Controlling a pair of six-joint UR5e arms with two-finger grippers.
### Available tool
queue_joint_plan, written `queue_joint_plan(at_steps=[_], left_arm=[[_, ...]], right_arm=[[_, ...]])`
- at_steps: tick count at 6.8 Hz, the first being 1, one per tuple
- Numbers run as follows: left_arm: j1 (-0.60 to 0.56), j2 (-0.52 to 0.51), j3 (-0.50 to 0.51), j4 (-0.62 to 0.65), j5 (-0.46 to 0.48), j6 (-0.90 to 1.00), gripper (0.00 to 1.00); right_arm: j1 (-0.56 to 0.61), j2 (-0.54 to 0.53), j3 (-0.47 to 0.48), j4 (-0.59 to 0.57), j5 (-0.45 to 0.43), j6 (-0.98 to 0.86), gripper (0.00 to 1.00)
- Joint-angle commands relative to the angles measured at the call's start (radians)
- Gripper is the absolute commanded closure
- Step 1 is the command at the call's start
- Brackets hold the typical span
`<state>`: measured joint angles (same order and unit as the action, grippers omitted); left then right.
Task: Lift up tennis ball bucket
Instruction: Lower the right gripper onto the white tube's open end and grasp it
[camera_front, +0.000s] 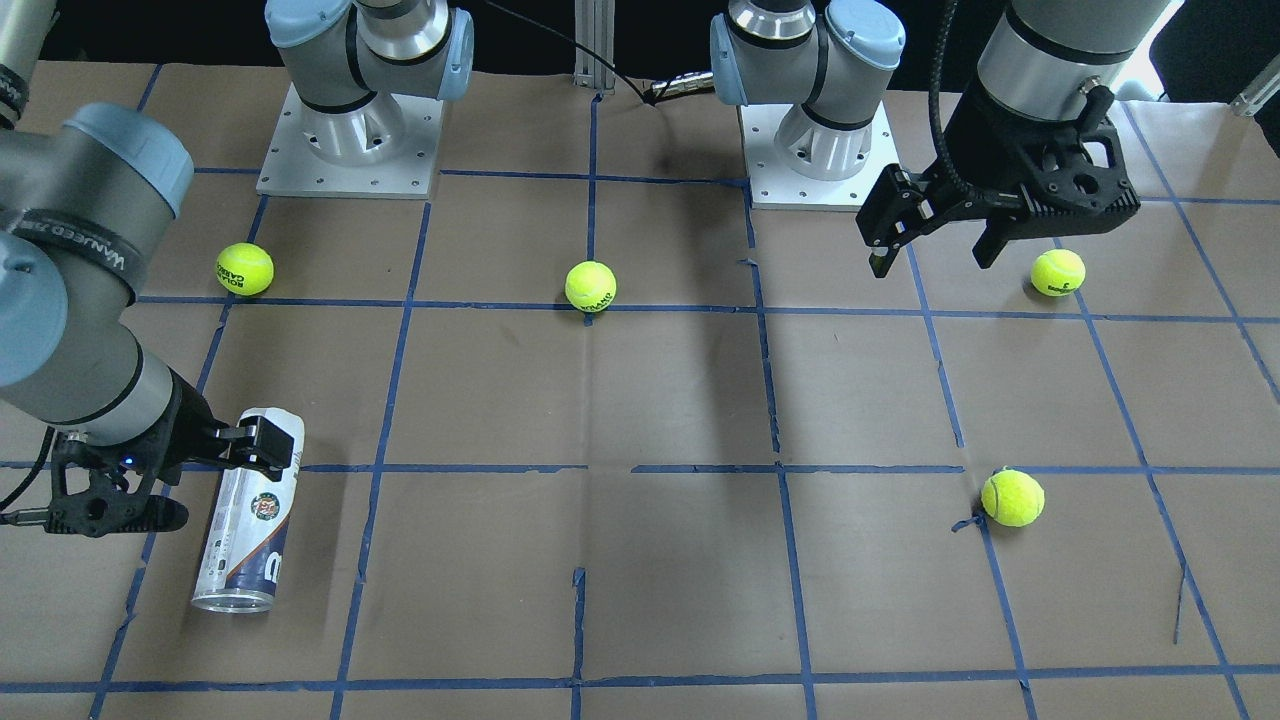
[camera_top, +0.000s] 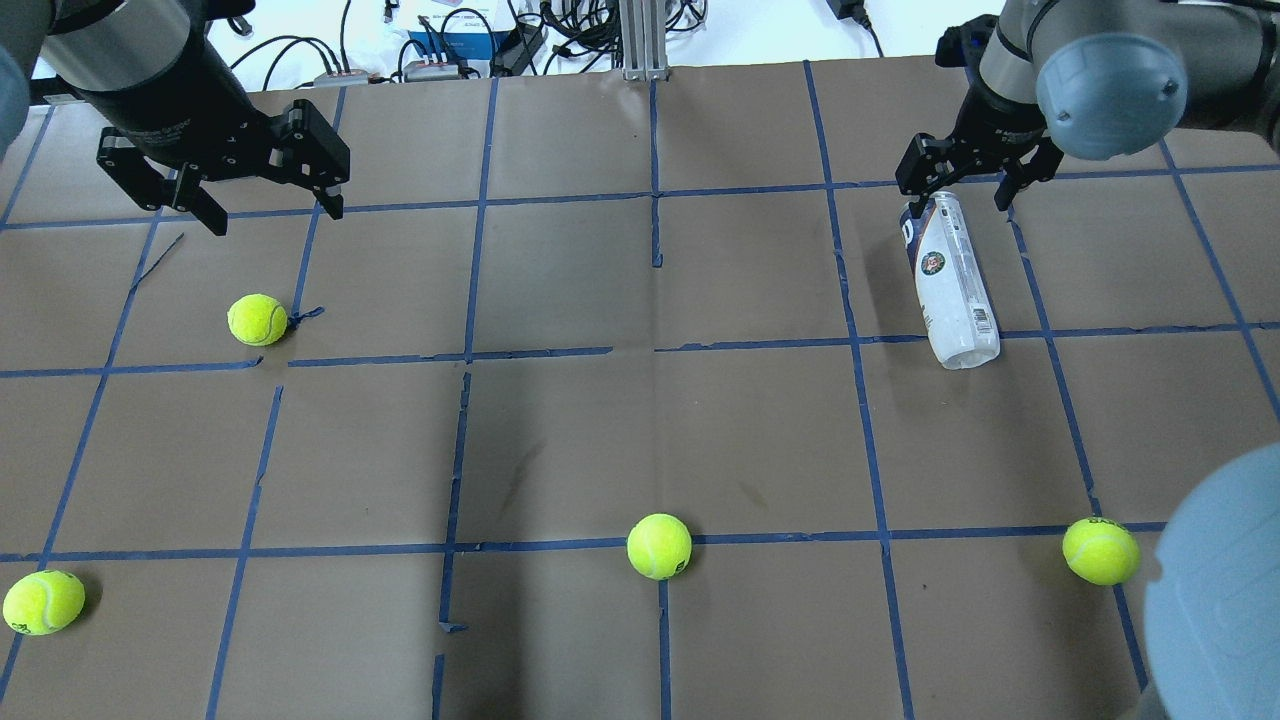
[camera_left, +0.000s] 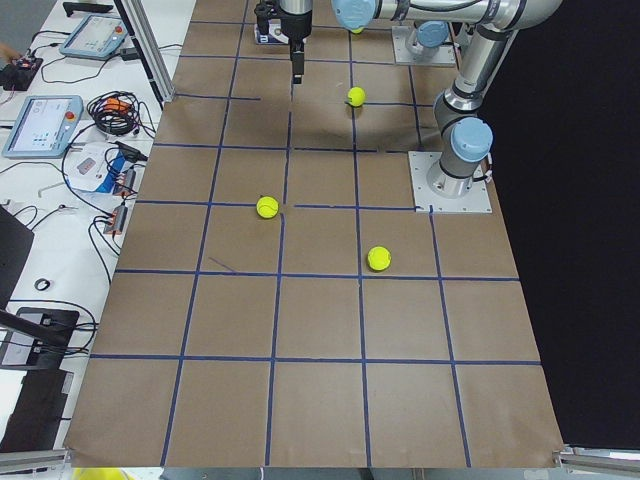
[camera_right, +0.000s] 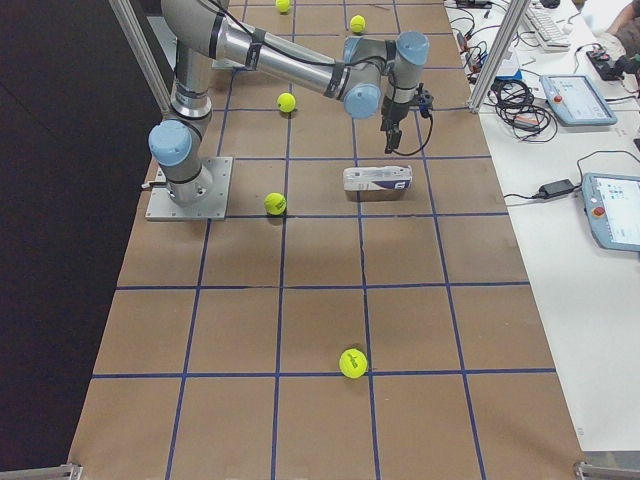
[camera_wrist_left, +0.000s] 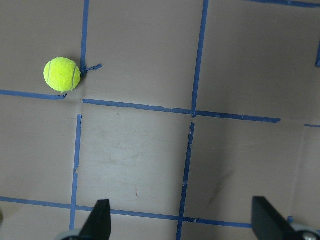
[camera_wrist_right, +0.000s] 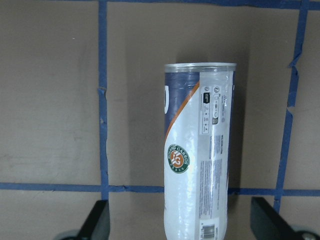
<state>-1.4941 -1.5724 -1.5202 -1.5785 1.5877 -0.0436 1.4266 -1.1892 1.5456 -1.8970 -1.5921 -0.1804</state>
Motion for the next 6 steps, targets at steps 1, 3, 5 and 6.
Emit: queue_joint_plan(at_steps=[1,3,5,6], left_arm=[[0.000,0.000,0.000,0.000,0.000,0.001,0.00],[0.002,0.000,0.002,0.000,0.000,0.001,0.00],[0.000,-0.001,0.006,0.000,0.000,0.001,0.00],[0.002,-0.001,0.005,0.000,0.002,0.001,0.00]], right_arm=[[-0.014,0.052,0.024,-0.073,-0.006,-0.001,0.00],[-0.037,0.101,0.025,-0.115,-0.011,-0.001,0.00],[-0.037,0.128,0.025,-0.131,-0.009,0.002,0.00],[-0.037,0.134,0.027,-0.132,-0.008,0.004,0.00]])
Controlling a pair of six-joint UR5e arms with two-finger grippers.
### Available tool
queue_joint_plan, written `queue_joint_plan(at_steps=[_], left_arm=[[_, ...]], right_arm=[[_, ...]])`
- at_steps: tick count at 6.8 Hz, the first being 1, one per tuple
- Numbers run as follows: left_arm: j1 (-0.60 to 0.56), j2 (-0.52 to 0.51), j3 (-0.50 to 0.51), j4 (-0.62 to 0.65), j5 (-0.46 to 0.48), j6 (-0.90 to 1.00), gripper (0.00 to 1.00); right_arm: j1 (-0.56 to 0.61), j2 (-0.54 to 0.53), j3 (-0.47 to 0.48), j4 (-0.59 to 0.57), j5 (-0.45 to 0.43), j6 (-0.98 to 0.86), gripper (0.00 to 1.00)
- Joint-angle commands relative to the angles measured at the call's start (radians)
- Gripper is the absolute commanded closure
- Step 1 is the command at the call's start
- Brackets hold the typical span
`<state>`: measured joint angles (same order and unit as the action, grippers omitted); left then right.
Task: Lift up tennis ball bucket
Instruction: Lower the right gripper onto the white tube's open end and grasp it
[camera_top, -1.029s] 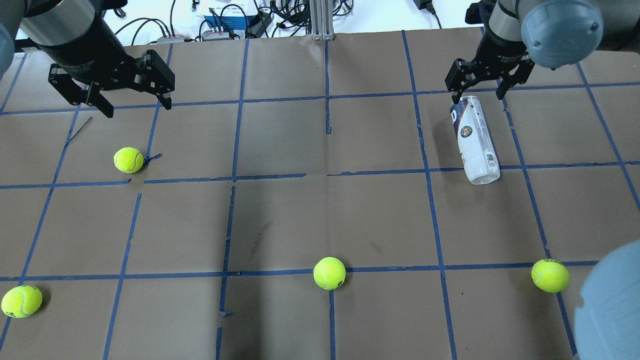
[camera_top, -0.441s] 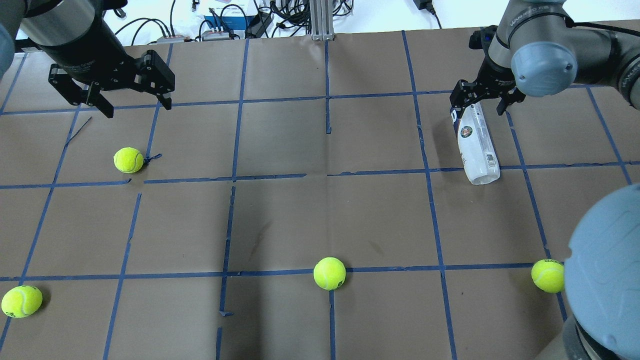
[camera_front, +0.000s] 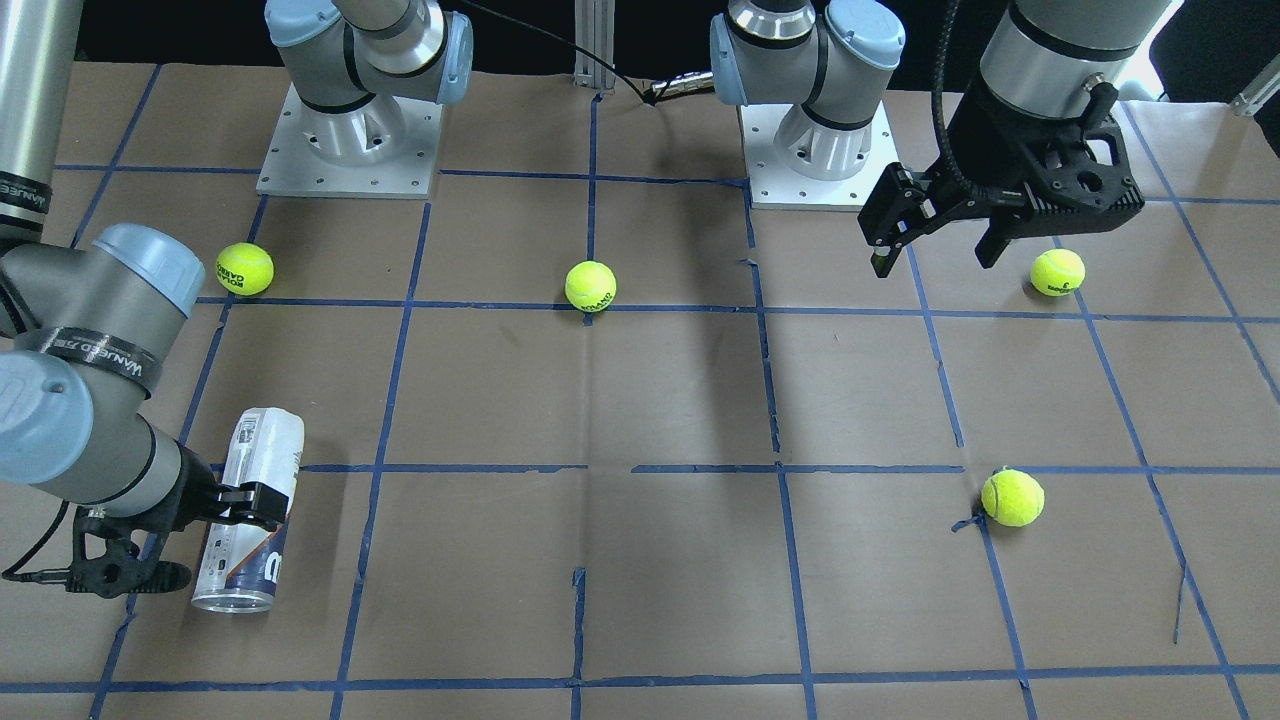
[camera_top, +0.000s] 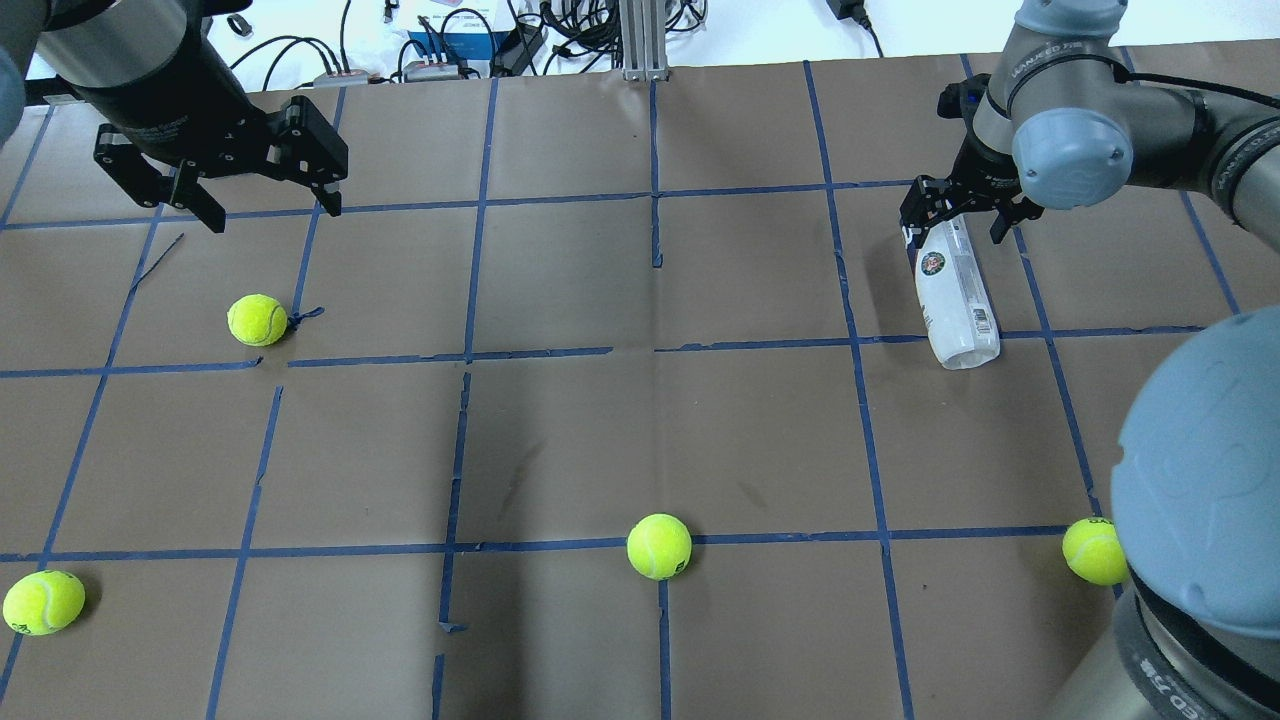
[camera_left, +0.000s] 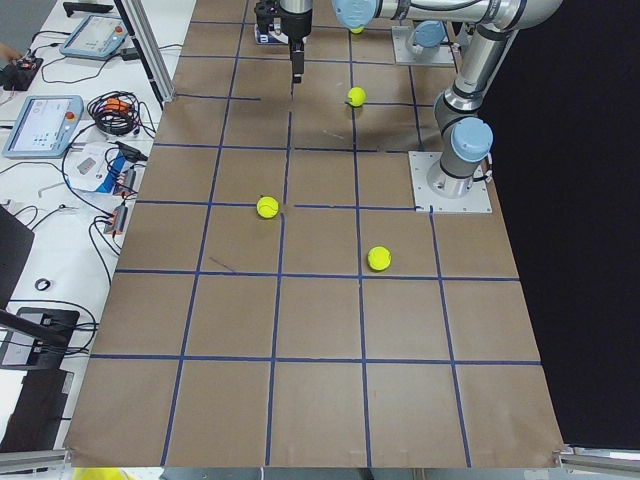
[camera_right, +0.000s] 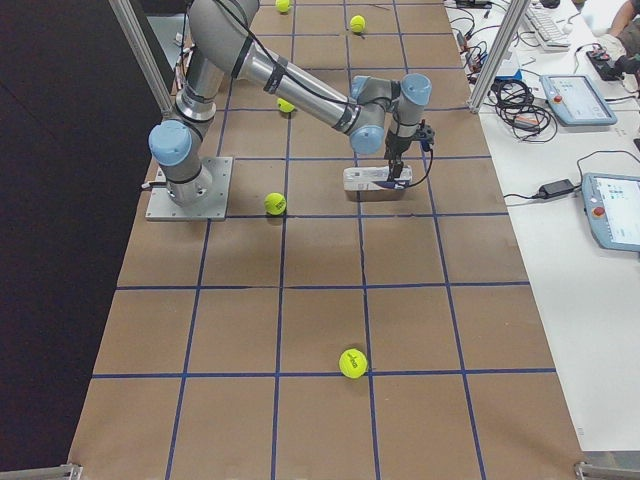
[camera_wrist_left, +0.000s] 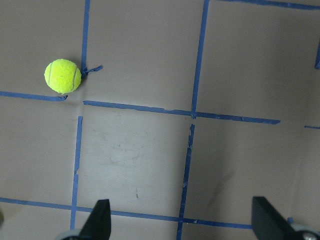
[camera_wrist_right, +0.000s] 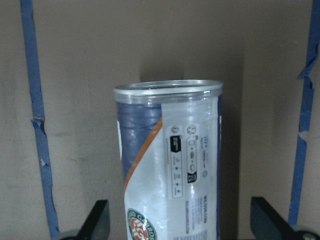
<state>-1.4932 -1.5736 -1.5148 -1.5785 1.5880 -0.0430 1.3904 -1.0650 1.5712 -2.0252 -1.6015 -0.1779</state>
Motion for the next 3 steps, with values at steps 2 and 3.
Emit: queue_joint_plan(at_steps=[2,3], left_arm=[[0.001,0.000,-0.004,0.000,0.001,0.000,0.00],[0.002,-0.002,-0.004,0.000,0.000,0.000,0.00]], right_arm=[[-0.001,0.042,0.003,-0.026,0.008,0.001,0.00],[-0.001,0.052,0.003,-0.030,0.008,0.001,0.00]])
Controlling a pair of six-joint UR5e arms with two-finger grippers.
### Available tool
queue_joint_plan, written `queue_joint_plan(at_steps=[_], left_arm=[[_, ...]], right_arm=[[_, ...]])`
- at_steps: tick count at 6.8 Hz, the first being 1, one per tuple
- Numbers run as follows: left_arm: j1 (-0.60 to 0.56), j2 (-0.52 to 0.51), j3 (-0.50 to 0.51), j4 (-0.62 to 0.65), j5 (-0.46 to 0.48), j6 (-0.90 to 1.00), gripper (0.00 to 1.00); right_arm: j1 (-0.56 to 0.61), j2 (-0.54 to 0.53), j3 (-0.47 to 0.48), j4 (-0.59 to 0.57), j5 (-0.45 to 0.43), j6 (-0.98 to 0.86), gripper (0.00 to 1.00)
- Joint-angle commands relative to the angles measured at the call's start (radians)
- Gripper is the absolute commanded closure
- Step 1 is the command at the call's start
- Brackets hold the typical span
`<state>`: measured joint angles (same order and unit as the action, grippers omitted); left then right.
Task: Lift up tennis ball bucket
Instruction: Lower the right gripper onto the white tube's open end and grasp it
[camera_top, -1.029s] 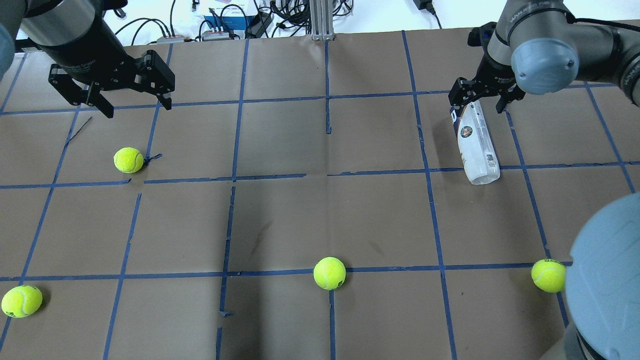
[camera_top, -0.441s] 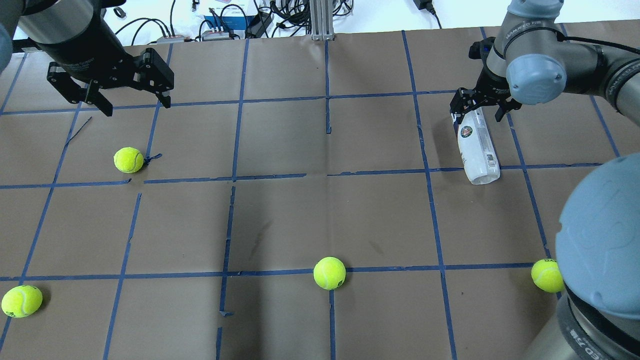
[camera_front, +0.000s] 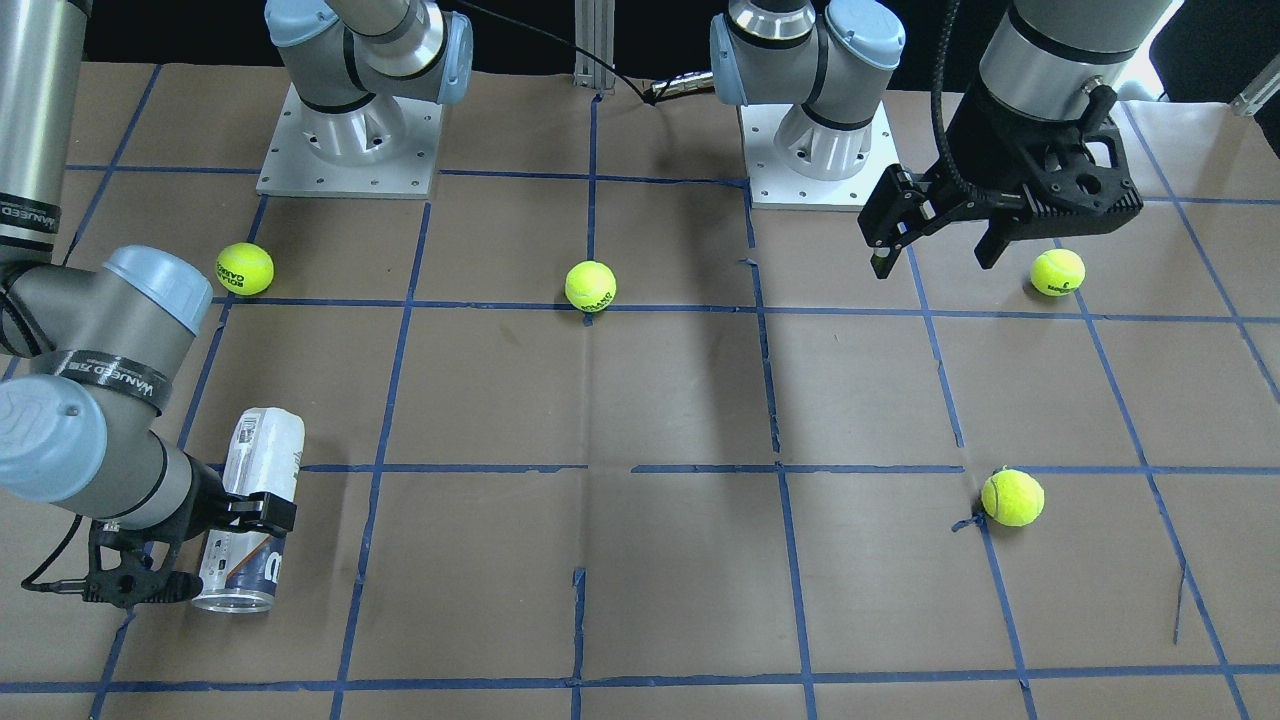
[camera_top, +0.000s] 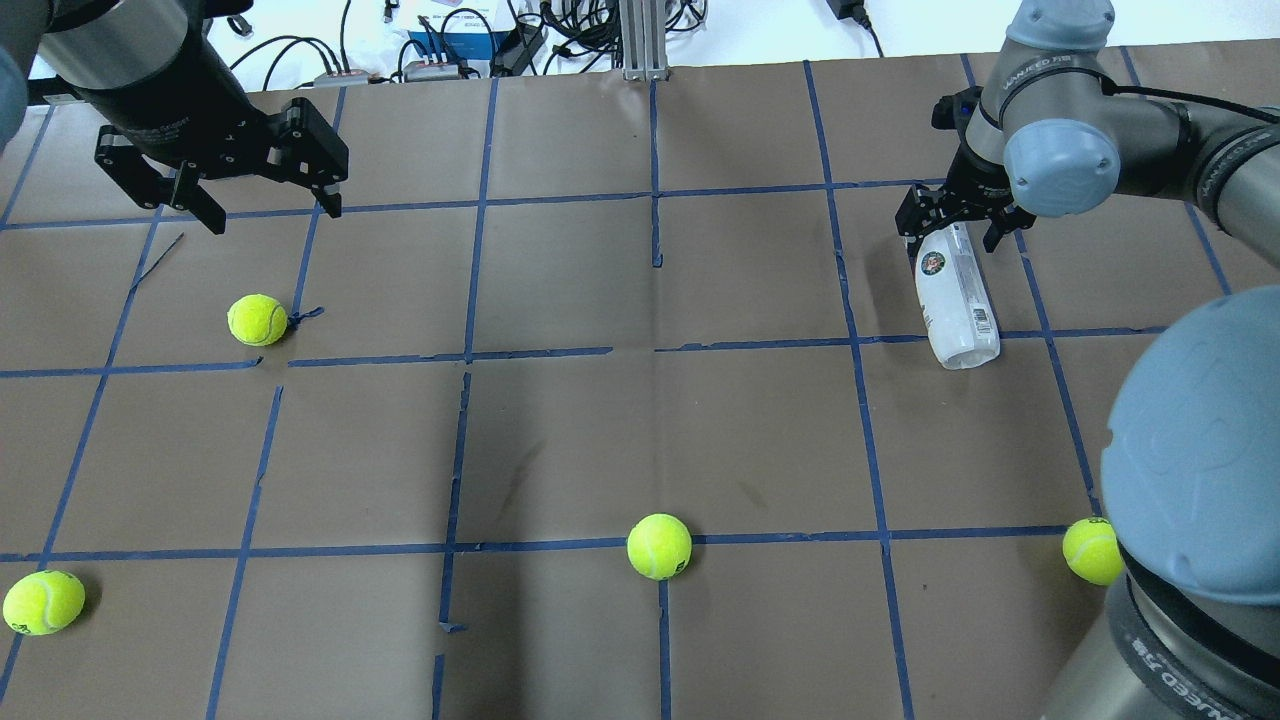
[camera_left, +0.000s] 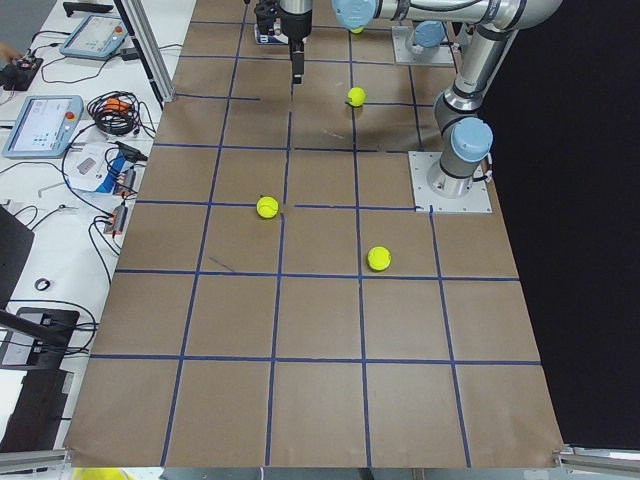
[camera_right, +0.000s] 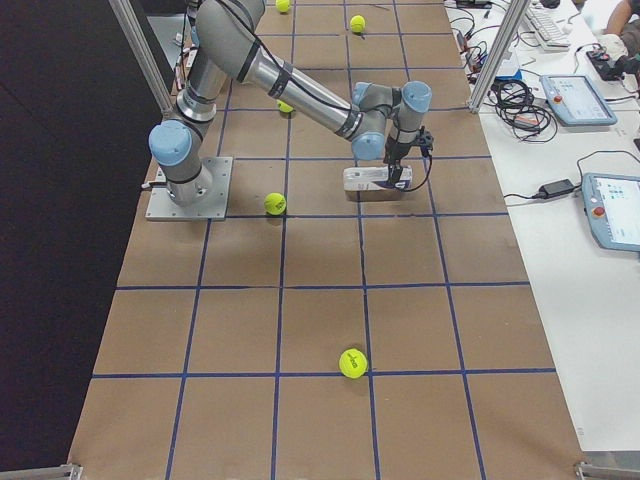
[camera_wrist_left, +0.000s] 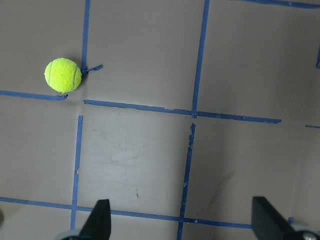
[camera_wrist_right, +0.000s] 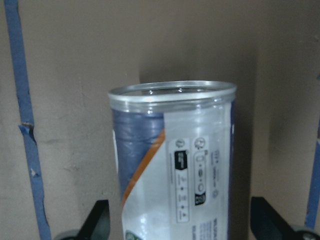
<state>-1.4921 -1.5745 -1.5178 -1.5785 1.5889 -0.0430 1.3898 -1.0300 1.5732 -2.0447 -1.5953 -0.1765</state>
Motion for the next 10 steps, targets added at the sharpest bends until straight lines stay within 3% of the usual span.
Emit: queue_joint_plan(at_steps=[1,5,7,10], left_arm=[[0.001,-0.004,0.011,0.000,-0.001,0.000,0.00],[-0.002,-0.012,0.021,0.000,-0.003,-0.005,0.00],[-0.002,-0.012,0.022,0.000,-0.004,-0.003,0.00],[-0.008,-0.012,0.025,-0.002,-0.003,-0.005,0.00]], right_arm=[[0.000,0.022,0.013,-0.011,0.003,0.003,0.00],[0.000,0.021,0.034,-0.008,0.009,-0.001,0.08],[0.000,0.016,0.027,-0.002,0.006,-0.001,0.32],[0.040,-0.019,-0.004,0.012,0.005,0.006,0.32]])
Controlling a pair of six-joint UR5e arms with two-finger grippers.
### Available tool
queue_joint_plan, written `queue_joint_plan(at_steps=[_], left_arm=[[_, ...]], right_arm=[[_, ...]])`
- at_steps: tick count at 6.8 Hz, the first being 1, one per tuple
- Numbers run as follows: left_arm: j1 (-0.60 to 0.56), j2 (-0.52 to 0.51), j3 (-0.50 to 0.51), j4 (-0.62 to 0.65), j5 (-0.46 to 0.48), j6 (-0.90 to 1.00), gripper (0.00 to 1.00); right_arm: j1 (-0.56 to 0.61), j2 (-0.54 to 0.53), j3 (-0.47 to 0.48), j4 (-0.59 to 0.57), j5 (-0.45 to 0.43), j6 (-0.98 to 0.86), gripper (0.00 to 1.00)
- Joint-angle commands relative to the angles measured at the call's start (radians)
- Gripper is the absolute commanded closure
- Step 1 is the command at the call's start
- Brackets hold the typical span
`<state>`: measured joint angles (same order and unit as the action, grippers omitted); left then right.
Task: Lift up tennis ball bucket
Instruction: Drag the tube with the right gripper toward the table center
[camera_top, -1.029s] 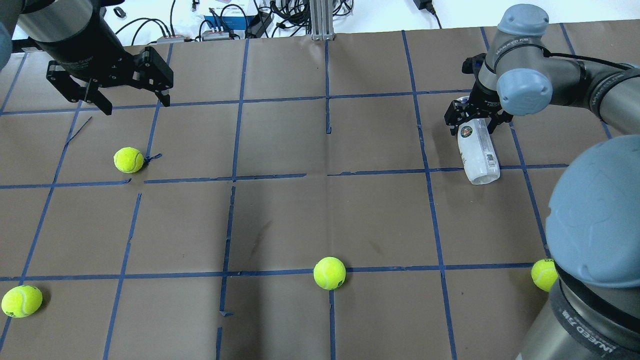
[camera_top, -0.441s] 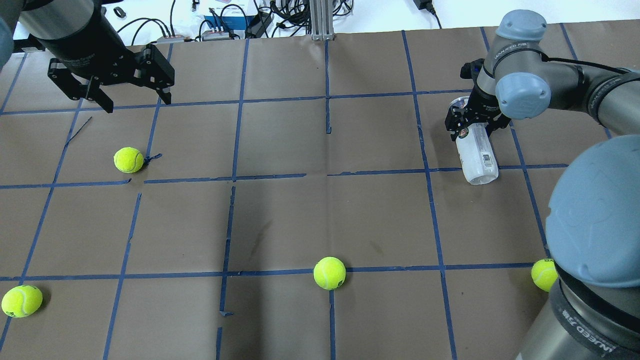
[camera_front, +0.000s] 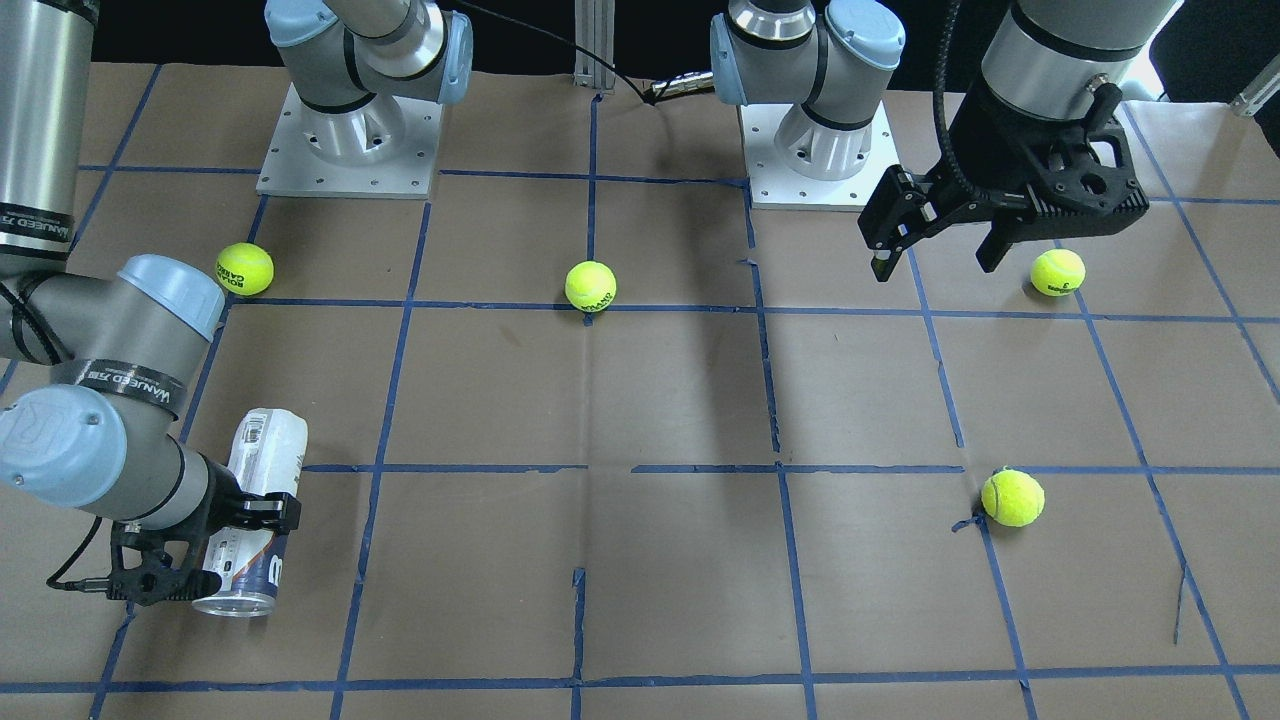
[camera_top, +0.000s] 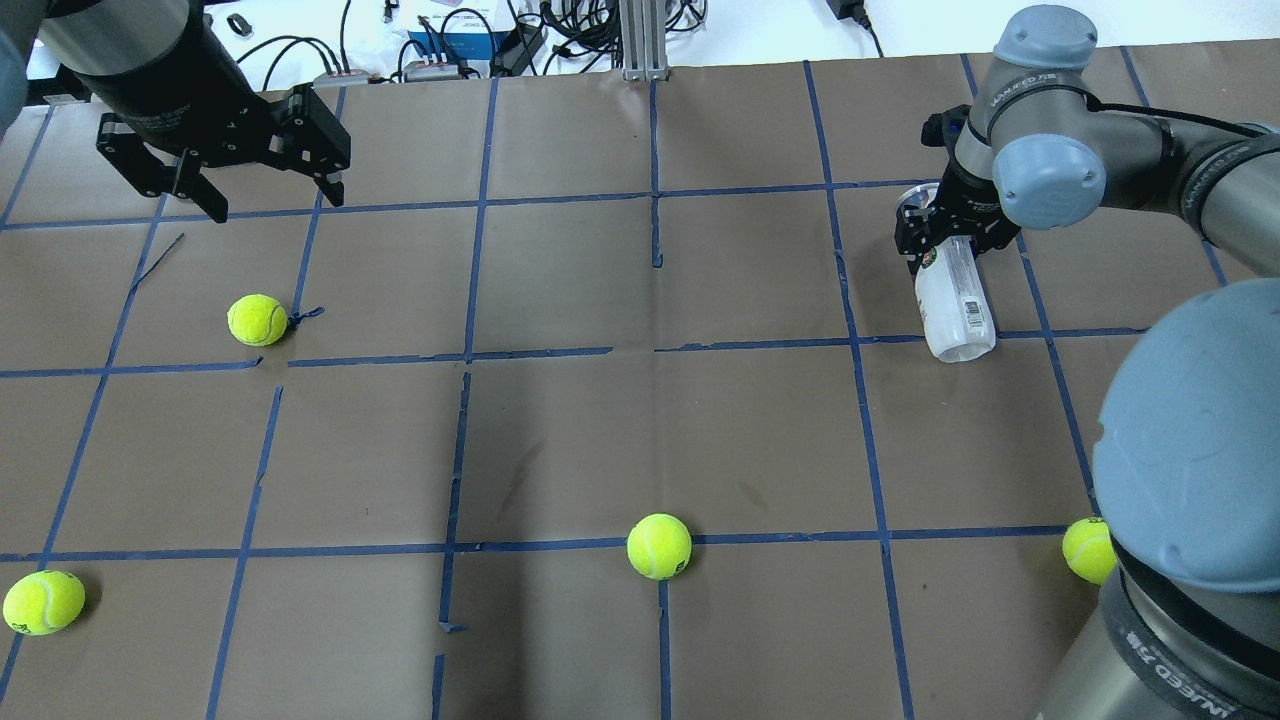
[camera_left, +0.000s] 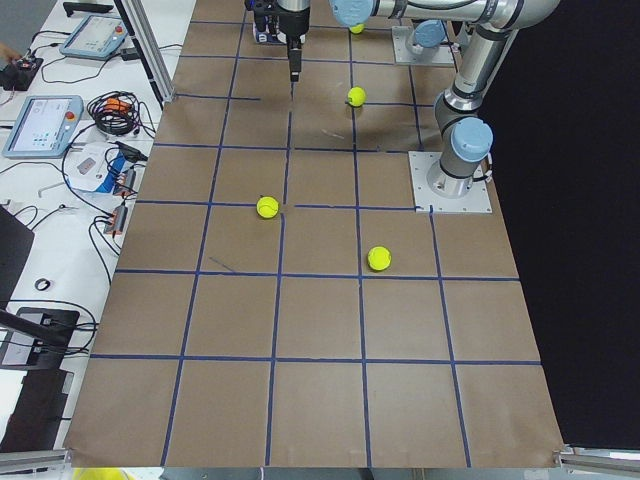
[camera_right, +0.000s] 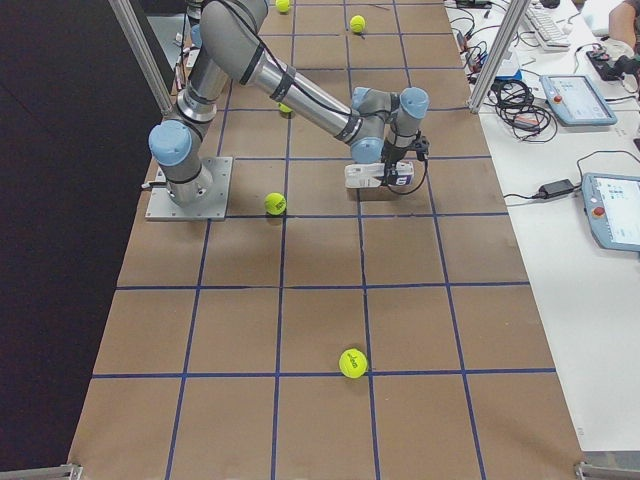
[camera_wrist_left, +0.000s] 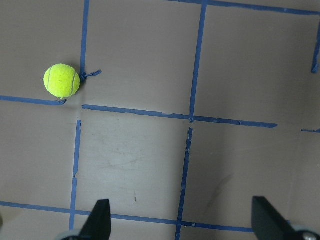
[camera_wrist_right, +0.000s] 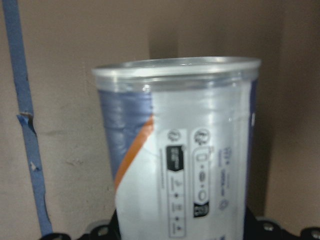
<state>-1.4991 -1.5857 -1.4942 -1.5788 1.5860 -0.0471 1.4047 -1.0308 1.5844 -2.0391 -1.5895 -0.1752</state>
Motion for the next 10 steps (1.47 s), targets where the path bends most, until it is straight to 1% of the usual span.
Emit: queue_joint_plan(at_steps=[1,2,3,4,5,7,9,10], left_arm=[[0.002,0.000,0.000,-0.001,0.000,0.001,0.00],[0.002,-0.003,-0.001,0.000,0.002,0.001,0.00],[0.003,-0.007,-0.003,0.002,0.003,0.003,0.00],[0.005,-0.007,-0.003,0.002,0.002,0.003,0.00],[0.003,-0.005,-0.001,0.000,0.003,0.001,0.00],[0.003,-0.002,0.000,0.000,0.003,0.001,0.00],[0.003,-0.004,0.000,0.000,0.005,0.003,0.00],[0.003,-0.004,-0.001,0.000,0.005,0.003,0.00]], right_arm=[[0.102,-0.038,-0.032,0.005,-0.006,0.013,0.29],[0.193,-0.048,-0.064,0.004,-0.003,0.075,0.28],[0.292,-0.042,-0.119,0.038,0.003,0.203,0.27],[0.360,-0.022,-0.176,0.069,0.003,0.235,0.27],[0.408,-0.008,-0.229,0.092,0.003,0.193,0.27],[0.425,0.017,-0.248,0.054,0.019,-0.122,0.28],[0.433,0.063,-0.250,-0.060,0.032,-0.440,0.28],[0.466,0.089,-0.251,-0.120,0.033,-0.554,0.28]])
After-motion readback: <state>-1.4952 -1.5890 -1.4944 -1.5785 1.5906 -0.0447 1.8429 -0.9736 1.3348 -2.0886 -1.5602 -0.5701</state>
